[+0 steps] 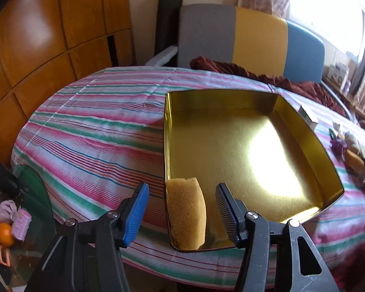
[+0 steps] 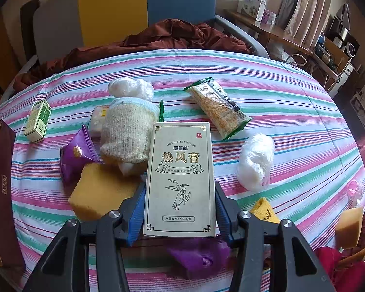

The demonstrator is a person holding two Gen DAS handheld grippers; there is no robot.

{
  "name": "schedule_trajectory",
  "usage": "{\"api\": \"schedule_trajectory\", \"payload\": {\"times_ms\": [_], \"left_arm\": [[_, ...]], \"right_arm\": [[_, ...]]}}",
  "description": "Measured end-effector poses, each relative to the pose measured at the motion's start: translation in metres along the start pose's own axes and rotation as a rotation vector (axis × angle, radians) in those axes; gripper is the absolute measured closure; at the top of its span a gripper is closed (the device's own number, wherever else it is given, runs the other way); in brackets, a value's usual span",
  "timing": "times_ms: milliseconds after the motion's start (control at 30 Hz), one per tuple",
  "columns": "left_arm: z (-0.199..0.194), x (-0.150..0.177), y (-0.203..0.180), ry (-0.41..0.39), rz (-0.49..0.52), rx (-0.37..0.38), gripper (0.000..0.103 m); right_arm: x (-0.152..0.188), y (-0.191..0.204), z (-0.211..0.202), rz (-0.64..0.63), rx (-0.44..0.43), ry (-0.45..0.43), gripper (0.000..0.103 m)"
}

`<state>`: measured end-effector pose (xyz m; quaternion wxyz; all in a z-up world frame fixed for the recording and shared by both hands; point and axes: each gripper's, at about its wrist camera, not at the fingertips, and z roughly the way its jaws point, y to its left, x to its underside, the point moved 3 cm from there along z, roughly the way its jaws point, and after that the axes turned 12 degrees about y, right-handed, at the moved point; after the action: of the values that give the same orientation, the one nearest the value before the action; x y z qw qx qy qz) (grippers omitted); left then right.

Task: Organize objects
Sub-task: 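Lower the white medicine box into the gold tray and open the right gripper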

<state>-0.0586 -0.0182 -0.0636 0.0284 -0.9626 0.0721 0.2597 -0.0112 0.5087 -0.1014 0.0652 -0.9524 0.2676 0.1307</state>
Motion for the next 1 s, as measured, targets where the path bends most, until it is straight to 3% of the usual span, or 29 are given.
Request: {"api": "schedule_trajectory", "payload": {"times_ms": [467,567,767,1000], "left_arm": [[-0.015,0.001,-0.009,-0.06,-0.01,0.049,0.031],[-0.016,-0.001,-0.006,-0.061,-0.023,0.046,0.03],[-0.022,-0.003,0.0,-0.081,-0.039,0.047,0.023],[-0.028,-0.004,0.019,-0.093,-0.08,0.015,0.022]], "right_arm": [[0.016,0.002,-0.053,0.04,-0.036,-0.149,0.051],[0.016,0.013,-0.071,0.034,-0.087,-0.2,0.051],[0.023,0.081,-0.101,-0.111,-0.229,-0.226,0.052],[0.055,0.191,-0.112,-0.347,-0.359,-0.172,0.051]]}}
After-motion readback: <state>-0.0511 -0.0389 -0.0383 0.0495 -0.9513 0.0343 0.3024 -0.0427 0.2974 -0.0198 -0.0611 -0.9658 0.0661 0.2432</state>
